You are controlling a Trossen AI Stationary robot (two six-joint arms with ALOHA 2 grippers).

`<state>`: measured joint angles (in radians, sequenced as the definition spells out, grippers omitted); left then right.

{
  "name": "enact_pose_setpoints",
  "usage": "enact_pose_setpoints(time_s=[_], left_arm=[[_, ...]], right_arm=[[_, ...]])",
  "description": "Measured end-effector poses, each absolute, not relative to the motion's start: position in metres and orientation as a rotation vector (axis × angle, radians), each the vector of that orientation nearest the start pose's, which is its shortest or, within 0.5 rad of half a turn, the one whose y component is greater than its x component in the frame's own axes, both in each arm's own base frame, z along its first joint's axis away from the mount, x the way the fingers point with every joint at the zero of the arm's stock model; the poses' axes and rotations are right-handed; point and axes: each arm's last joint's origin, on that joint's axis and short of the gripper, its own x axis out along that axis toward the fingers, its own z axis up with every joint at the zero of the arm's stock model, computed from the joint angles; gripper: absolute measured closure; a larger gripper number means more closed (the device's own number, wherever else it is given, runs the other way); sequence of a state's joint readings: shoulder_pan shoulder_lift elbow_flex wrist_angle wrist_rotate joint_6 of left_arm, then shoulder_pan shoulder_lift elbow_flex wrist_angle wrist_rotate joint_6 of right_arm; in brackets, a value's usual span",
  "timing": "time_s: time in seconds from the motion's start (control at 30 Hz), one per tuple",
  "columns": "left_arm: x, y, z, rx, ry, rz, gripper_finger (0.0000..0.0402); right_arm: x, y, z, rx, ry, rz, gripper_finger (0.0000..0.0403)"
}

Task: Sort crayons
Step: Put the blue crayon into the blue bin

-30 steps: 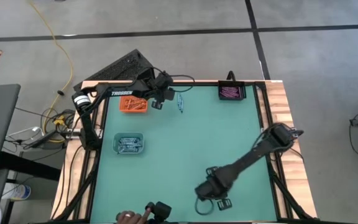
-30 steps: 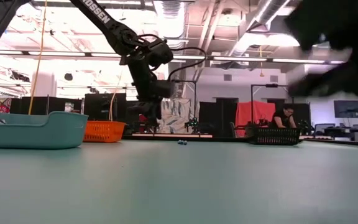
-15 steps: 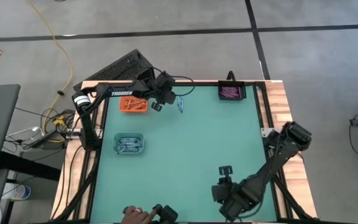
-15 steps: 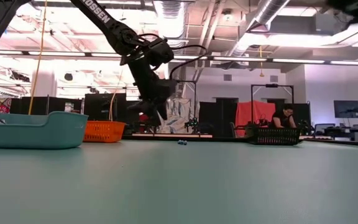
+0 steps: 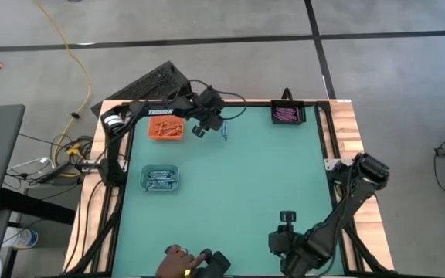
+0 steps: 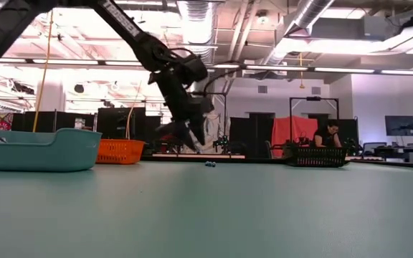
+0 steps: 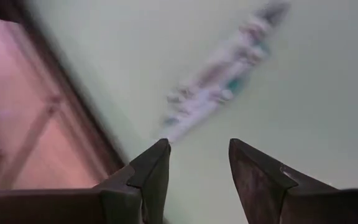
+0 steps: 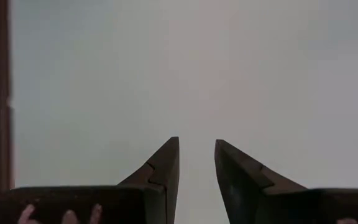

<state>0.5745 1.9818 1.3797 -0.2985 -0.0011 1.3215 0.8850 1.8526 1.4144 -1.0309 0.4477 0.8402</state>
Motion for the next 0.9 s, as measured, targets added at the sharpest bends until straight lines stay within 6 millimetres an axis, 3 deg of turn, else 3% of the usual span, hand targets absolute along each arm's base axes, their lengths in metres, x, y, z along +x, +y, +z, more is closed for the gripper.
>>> enact_pose_setpoints(time_s=[0.33,0.67,0.9], left_arm=[[0.375,0.254,0.16,0.901,1.258,-0.326,0.0231],[0.391,0.266,0.17,0.971,1.21,-0.365,0.0232],[0.391,0.269,0.172,0.999,1.192,-0.384,0.0232]], right_arm=[[0.224,0.273,0.215,-0.086,1.135,-0.163,0.0283],[0.222,0.277,0.215,-0.02,1.117,-0.177,0.0283],[0.222,0.277,0.215,-0.017,1.115,-0.176,0.0283]])
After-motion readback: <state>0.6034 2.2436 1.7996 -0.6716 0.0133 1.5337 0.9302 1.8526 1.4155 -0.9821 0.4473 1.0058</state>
